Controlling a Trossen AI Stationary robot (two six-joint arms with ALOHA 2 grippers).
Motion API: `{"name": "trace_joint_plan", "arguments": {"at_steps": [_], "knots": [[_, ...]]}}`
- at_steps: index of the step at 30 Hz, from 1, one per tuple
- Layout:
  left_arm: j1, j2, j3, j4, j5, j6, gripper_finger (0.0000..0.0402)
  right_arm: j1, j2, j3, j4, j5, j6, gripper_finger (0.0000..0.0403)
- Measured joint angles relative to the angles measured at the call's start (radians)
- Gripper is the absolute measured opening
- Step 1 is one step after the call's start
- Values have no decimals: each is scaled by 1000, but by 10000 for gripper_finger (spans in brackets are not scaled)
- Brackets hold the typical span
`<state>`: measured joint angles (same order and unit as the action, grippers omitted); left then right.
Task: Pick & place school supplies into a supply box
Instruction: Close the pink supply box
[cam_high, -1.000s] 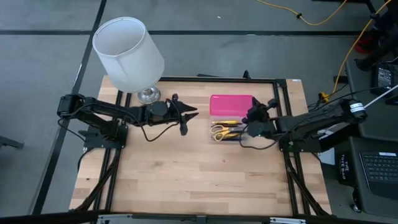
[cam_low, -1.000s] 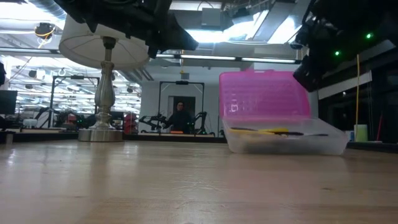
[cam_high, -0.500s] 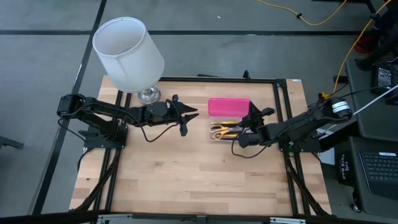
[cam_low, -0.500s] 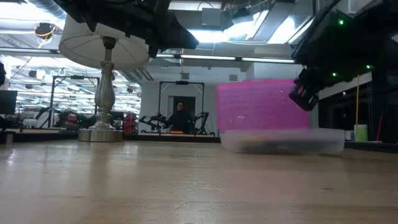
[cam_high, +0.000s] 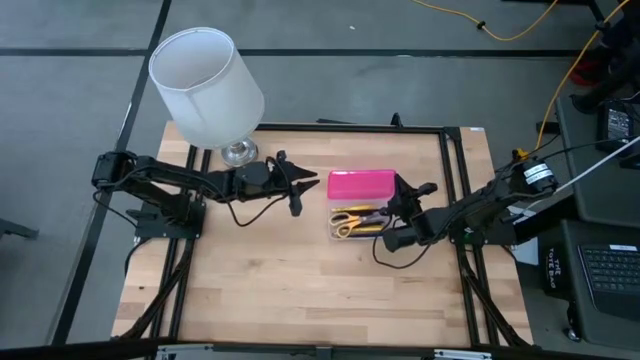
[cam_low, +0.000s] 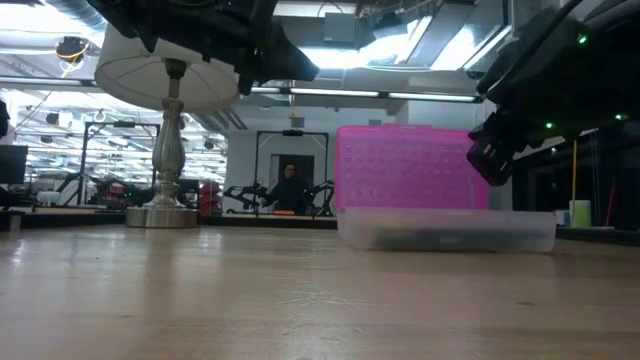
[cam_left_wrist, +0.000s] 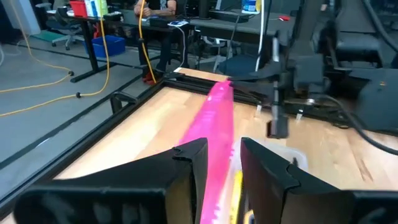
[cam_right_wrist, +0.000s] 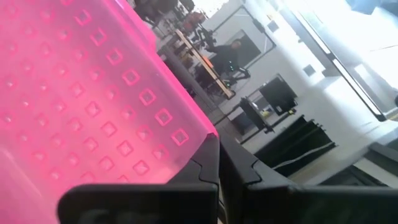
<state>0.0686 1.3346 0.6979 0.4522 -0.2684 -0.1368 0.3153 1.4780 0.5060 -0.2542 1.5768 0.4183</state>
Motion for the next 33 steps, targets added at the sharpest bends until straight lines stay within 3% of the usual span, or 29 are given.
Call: {"name": "trace_joint_plan", "arguments": {"at_steps": [9, 20, 27, 33], "knots": [[89, 95, 0, 6, 27, -86, 88, 46, 0, 0, 20, -4, -3, 0], [191, 204, 0, 115, 46, -78, 88, 53, 0, 0, 49, -7, -9, 0], [232, 288, 1, 184, 221, -4, 84, 53, 0, 0, 62, -7, -12, 0], [282, 354, 51, 165, 354, 1, 54, 53, 0, 0, 123, -8, -89, 0]]}}
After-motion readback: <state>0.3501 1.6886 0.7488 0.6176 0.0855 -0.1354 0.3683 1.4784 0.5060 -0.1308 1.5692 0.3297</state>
